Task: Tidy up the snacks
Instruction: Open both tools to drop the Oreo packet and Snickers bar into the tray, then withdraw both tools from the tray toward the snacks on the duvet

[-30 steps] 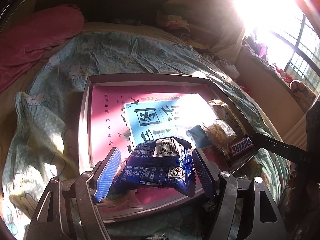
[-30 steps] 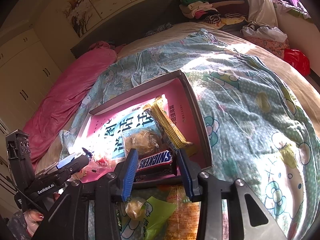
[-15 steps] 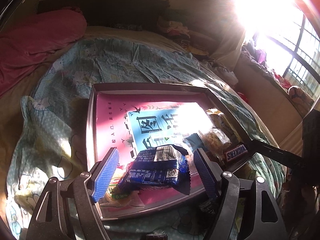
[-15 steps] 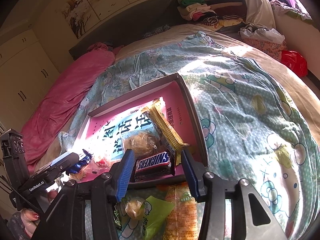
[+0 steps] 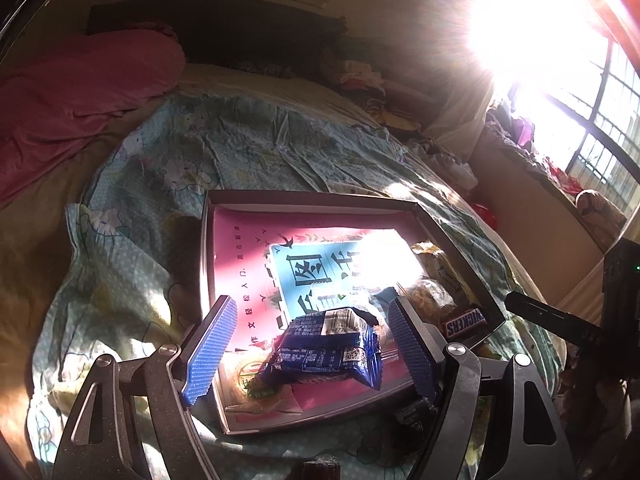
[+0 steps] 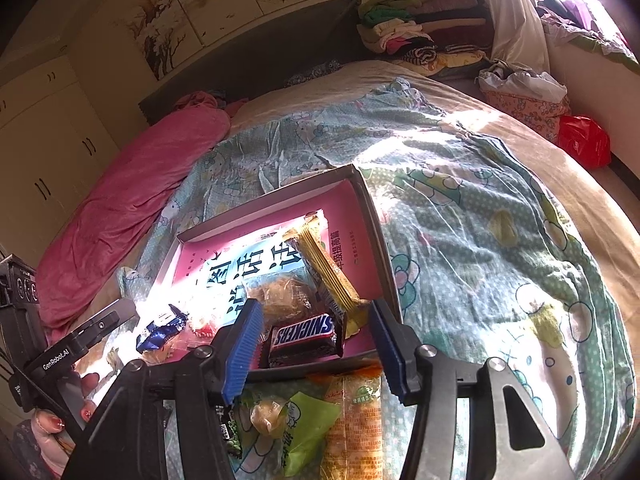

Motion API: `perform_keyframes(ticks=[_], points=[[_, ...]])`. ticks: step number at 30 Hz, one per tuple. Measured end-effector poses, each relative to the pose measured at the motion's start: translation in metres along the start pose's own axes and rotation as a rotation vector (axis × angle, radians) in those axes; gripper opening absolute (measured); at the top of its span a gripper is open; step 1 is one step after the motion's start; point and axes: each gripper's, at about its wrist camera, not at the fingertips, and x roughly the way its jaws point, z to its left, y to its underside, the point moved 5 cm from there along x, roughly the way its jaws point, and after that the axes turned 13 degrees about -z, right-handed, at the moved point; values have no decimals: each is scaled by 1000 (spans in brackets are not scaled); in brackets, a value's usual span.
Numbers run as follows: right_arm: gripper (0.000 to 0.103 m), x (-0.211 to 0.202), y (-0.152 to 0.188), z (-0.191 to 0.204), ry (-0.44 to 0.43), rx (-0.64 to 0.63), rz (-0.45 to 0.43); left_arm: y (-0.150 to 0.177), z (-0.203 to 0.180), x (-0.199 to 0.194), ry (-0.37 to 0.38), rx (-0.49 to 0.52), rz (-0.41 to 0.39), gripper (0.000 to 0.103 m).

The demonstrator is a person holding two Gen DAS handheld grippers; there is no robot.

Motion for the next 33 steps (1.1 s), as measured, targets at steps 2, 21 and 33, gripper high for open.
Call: perform_keyframes(ticks=[2, 21, 33], points=[[55, -2, -1, 2, -2, -5, -1, 0, 0, -2, -3, 4, -4, 79], [55, -13, 3, 16, -21, -54, 5, 9, -4, -24, 6, 20, 0, 80], [55, -18, 7, 24, -35, -86, 9, 16, -10, -27, 14, 47, 23, 80]])
